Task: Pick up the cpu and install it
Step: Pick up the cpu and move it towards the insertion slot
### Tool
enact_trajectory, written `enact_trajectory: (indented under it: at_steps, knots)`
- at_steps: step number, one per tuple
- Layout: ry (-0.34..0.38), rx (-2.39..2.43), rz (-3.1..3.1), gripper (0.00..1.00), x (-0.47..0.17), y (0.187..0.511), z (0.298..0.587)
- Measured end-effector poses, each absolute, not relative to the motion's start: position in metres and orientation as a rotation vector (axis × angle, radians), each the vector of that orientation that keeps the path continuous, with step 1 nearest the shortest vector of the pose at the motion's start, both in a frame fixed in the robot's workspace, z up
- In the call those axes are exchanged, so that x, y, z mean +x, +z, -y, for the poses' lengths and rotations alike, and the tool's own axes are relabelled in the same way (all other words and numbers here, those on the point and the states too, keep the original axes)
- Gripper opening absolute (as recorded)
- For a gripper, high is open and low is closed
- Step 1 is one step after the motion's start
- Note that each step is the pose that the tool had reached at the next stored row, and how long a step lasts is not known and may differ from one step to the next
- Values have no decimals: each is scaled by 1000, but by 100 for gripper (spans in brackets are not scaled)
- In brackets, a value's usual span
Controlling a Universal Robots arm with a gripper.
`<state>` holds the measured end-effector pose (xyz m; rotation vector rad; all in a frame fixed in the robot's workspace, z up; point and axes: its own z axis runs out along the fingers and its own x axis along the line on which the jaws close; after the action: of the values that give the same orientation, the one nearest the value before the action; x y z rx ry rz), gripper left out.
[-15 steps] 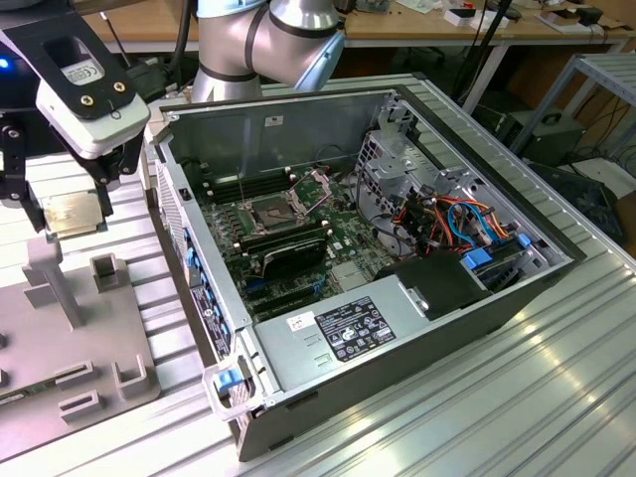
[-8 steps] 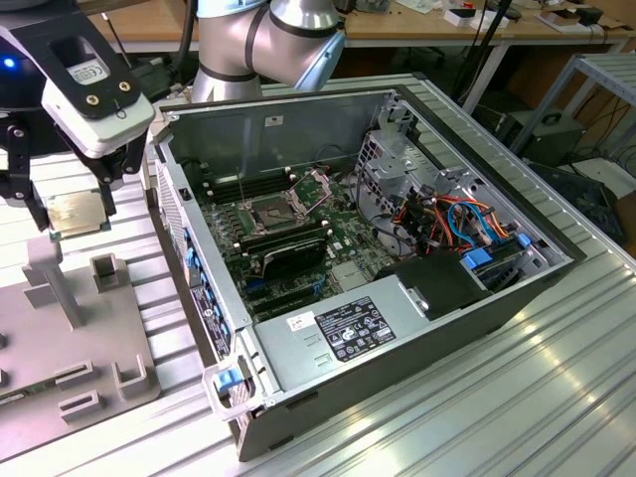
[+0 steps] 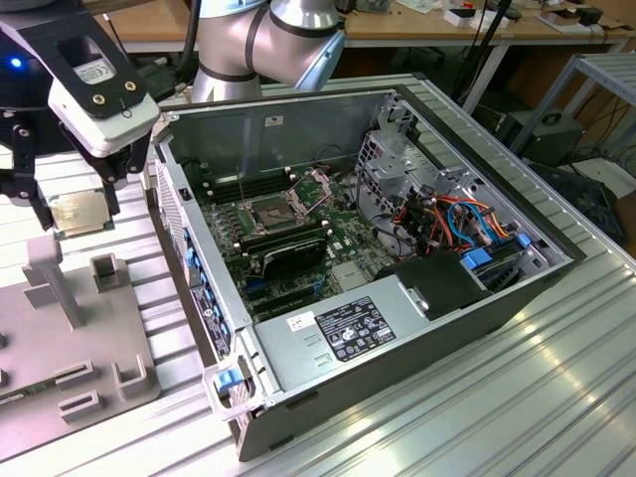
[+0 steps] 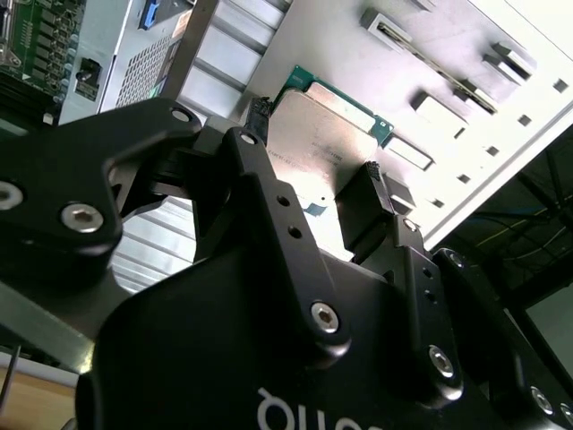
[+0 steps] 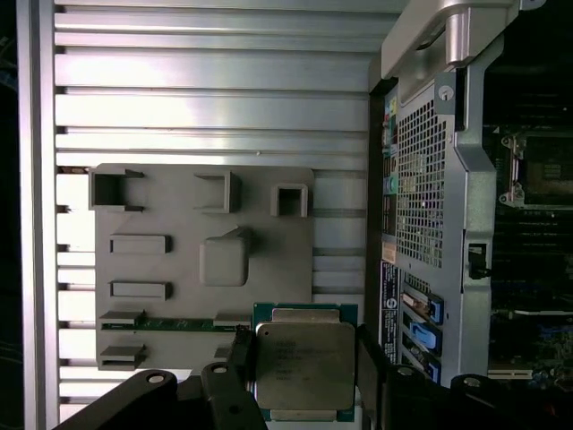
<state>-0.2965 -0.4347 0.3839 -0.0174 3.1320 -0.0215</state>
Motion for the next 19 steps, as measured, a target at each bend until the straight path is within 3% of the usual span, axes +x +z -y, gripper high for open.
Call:
enact_trajectory:
  at_steps: [19]
  knots:
    - [-21, -17, -3132, 55, -291, 384, 435]
